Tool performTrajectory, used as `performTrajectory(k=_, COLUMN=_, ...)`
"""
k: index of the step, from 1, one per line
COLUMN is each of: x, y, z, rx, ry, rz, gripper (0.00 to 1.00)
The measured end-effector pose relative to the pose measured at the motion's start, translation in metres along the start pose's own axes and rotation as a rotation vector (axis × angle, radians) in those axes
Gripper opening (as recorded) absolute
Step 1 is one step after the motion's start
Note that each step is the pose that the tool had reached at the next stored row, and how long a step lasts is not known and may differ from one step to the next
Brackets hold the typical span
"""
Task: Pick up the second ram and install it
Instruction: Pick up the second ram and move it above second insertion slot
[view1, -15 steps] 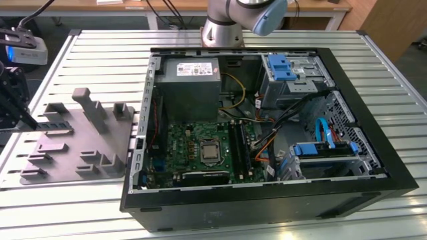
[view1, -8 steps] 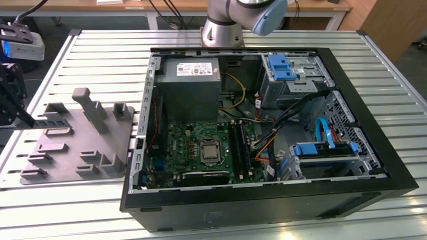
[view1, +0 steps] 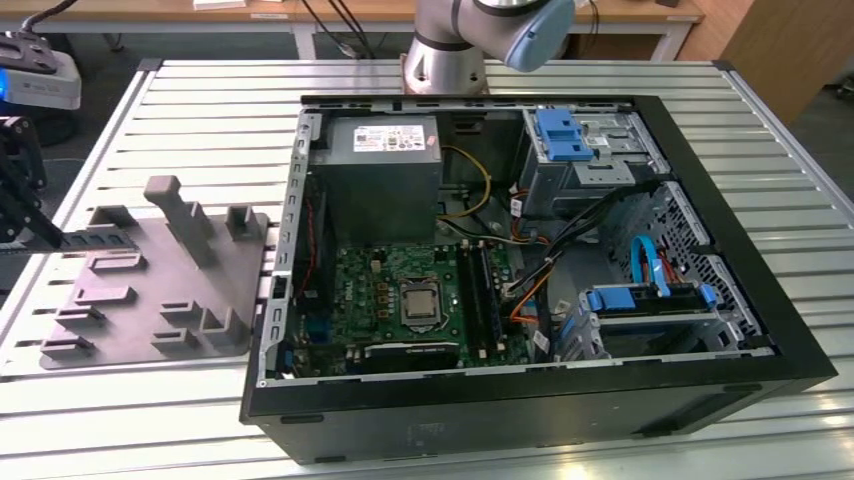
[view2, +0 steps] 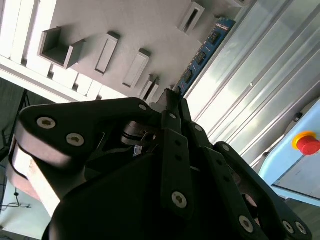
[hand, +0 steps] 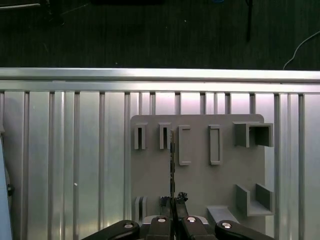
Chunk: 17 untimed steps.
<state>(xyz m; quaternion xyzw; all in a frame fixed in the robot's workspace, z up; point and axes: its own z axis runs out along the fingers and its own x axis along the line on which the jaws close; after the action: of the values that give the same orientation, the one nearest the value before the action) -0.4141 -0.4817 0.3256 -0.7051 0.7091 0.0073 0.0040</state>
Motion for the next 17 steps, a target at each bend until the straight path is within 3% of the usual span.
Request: performTrajectory(k=17, x=-0.0003, y=0.0001, z=-0.0175, rx=0.0001, ry=-0.0001, rz=0.000, gripper=0.14)
